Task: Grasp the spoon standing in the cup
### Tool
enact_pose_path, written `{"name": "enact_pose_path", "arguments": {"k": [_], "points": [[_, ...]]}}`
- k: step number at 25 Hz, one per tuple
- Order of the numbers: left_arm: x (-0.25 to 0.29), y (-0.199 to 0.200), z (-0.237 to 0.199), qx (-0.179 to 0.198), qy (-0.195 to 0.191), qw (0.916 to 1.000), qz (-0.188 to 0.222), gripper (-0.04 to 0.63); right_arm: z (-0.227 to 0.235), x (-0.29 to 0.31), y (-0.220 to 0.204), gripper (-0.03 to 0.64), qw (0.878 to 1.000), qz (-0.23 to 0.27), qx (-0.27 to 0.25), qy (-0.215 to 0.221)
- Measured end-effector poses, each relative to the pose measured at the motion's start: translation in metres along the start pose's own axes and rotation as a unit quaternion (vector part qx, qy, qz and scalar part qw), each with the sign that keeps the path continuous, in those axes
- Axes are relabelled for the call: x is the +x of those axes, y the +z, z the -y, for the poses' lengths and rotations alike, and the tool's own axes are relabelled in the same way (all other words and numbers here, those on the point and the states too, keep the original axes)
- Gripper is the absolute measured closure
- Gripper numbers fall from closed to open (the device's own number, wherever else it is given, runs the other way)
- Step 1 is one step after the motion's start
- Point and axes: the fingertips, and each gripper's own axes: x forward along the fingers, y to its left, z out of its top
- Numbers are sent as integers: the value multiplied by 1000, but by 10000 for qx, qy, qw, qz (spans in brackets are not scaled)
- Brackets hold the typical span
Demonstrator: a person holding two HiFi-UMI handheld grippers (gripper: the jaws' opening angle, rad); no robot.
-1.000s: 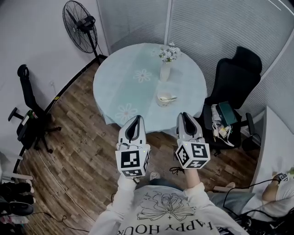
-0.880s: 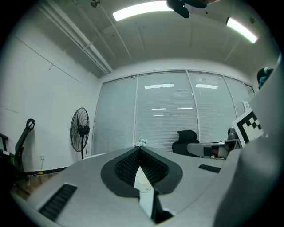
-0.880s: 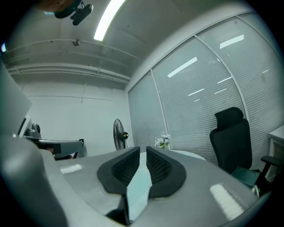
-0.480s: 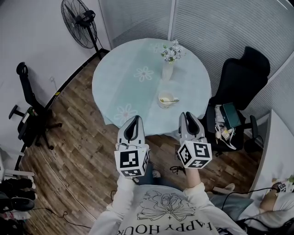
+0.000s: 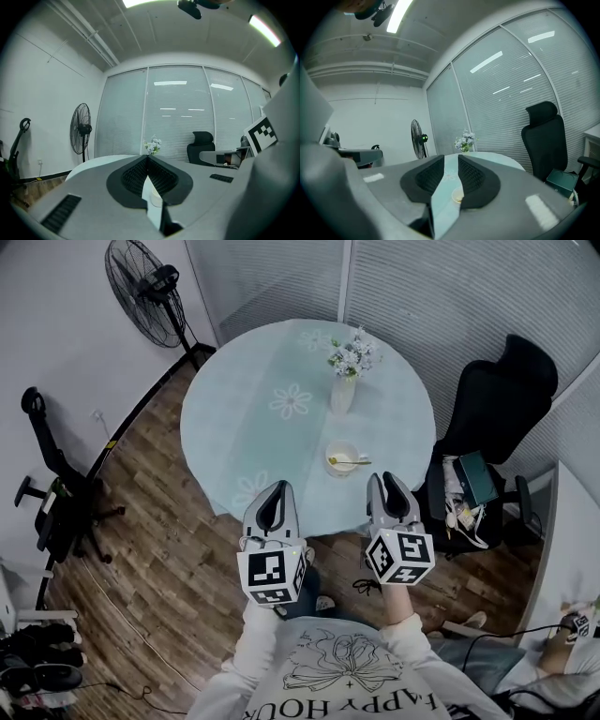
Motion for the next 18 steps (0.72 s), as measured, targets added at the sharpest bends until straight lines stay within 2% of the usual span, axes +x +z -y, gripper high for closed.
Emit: {"name": "enact_pose_path", "arguments": {"k": [12,18], "points": [[80,-4,-35,-13,-522,9984,-225,589,7,64,-21,520,9989,-242,15,-404],[113,-15,-39,19,-867,9955,-389,589,16,85,-32,520,9974,-336,67,-628]]}}
